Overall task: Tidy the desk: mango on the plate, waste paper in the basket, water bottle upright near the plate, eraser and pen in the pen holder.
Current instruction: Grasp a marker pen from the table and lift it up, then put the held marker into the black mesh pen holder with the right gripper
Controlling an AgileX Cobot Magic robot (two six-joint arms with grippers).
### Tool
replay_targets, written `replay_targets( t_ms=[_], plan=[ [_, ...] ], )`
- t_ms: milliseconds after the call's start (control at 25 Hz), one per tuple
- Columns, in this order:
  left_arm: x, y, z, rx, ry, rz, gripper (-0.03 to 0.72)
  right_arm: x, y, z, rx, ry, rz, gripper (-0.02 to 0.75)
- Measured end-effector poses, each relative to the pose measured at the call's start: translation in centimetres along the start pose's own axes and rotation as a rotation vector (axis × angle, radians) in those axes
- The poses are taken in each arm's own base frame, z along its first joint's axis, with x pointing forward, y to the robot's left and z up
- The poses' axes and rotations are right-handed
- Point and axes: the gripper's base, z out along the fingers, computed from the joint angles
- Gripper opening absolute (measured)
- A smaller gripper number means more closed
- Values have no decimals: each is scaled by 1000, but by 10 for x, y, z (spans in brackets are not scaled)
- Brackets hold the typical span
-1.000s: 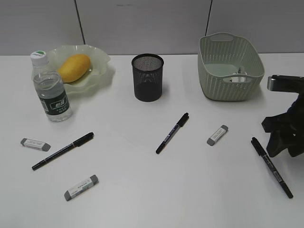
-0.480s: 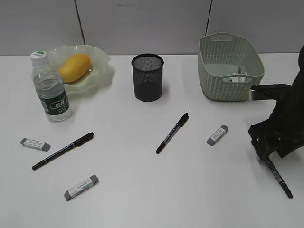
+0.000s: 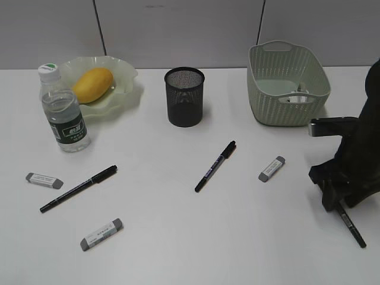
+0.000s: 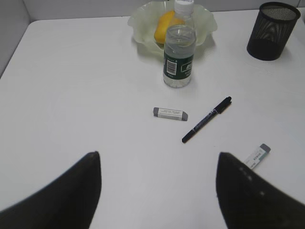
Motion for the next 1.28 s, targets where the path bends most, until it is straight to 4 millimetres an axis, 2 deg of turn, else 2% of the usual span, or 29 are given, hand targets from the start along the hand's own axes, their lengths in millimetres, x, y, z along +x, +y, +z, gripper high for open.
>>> replay_targets(
  t_ms=[200, 360, 440, 480, 680, 840, 960, 1280],
  plan=[
    [0, 0, 0, -1, 0, 0, 571, 0, 0, 4, -2, 24, 1, 333],
    [0, 0, 0, -1, 0, 0, 571, 1, 0, 5, 0, 30, -2, 202],
    [0, 0, 0, -1, 0, 0, 571, 1, -1, 5, 5, 33, -5, 110],
    [0, 0, 0, -1, 0, 0, 571, 1, -1, 5, 5, 33, -3, 93],
    [0, 0, 0, -1, 0, 0, 571, 1, -1, 5, 5, 34, 4, 94],
    [0, 0, 0, -1, 0, 0, 571, 2, 3, -3, -6, 22, 6, 94],
    [0, 0, 0, -1, 0, 0, 571, 3, 16, -21, -8, -27, -28, 94],
    [0, 0, 0, -2, 0, 1, 571, 14, 78, -61, -29, -181, -216, 94]
  ],
)
